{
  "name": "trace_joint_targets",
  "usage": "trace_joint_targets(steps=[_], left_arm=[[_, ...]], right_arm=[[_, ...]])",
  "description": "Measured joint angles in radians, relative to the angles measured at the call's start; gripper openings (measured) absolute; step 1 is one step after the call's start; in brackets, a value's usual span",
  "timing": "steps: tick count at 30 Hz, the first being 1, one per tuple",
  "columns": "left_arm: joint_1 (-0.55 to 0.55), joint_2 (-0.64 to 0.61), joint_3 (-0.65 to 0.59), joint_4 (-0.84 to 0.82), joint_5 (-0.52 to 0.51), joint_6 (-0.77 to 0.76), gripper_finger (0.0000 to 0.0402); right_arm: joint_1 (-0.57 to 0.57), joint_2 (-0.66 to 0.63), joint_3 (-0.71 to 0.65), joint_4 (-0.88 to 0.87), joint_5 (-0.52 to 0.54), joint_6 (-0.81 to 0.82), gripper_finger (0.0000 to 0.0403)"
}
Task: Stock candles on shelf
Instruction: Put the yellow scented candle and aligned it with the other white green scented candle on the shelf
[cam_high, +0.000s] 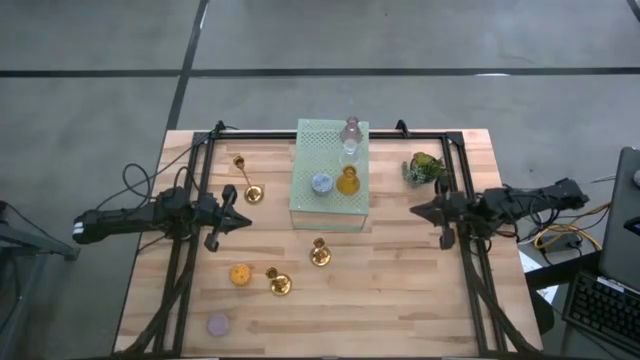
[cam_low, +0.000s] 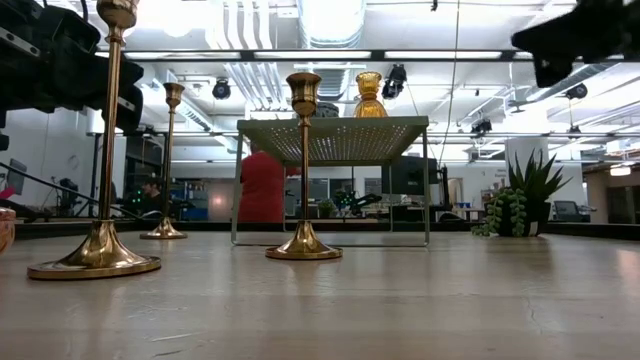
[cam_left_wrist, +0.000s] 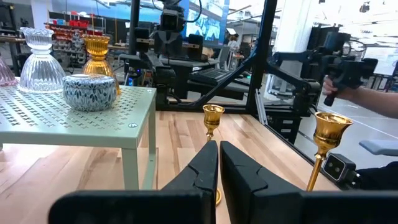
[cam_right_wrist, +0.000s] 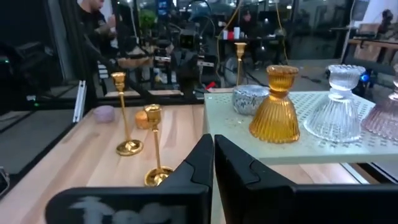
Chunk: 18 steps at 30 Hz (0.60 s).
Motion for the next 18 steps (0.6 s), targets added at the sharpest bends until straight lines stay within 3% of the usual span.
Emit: trace_joint_targets(steps=[7, 18], left_arm=[[0.000, 0.000, 0.000, 0.000, 0.000, 0.000, 0.0021], [0.000, 0.003, 0.000, 0.000, 0.000, 0.000, 0.0021]], right_arm=[[-0.009, -0.188, -0.079, -0.082, 0.001, 0.008, 0.0008], [-0.010, -0.195, -0.169, -0.086, 0.087, 0.030, 0.0008]])
